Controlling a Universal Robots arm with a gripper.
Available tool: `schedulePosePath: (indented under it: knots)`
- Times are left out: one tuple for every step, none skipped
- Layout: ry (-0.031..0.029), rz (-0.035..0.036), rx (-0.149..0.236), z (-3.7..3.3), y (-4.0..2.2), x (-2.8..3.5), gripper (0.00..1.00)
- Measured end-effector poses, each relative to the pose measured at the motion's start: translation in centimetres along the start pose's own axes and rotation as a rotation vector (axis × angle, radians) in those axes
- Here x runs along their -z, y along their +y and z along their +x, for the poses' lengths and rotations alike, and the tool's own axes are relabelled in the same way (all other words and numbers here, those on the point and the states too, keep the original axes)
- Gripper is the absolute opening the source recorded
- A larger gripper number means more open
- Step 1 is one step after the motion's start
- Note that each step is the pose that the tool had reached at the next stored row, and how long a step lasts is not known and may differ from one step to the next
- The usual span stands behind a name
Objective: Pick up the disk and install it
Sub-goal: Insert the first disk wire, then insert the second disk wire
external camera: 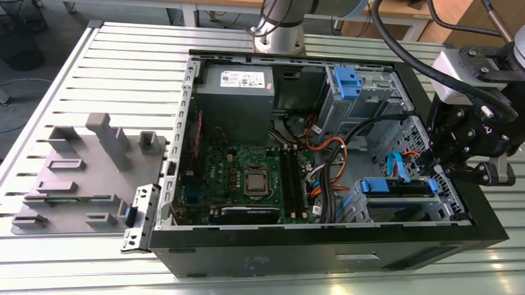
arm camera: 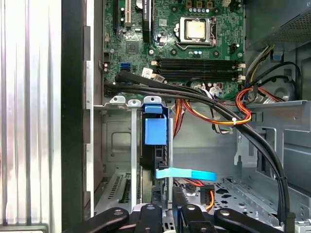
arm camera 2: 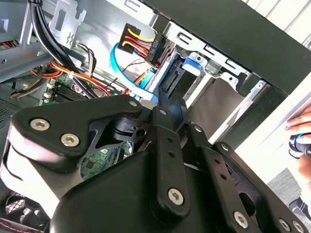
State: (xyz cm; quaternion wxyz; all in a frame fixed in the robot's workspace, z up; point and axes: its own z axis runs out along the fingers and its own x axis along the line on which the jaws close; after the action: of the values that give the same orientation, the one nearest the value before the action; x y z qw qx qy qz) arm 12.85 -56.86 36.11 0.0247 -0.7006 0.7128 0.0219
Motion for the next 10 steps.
schedulePosePath:
  knots:
    - [0.0,0.0,0.0,0.0,0.0,0.0,0.24]
    - [0.0,0.0,0.0,0.0,0.0,0.0,0.24]
    - [-0.0001,0.0,0.0,-0.06,0.0,-0.01,0.24]
    - [0.0,0.0001,0.0,-0.12,0.0,-0.01,0.24]
    - [0.0,0.0,0.0,-0.12,0.0,-0.01,0.24]
    - [0.0,0.0,0.0,-0.12,0.0,-0.01,0.24]
    - [0.0,0.0,0.0,-0.13,0.0,-0.01,0.24]
    - [-0.0001,0.0,0.0,-0.13,0.0,-0.01,0.24]
    - [0.0,0.0,0.0,-0.14,0.0,-0.01,0.24]
    - [-0.0001,0.0,0.0,-0.14,0.0,-0.01,0.24]
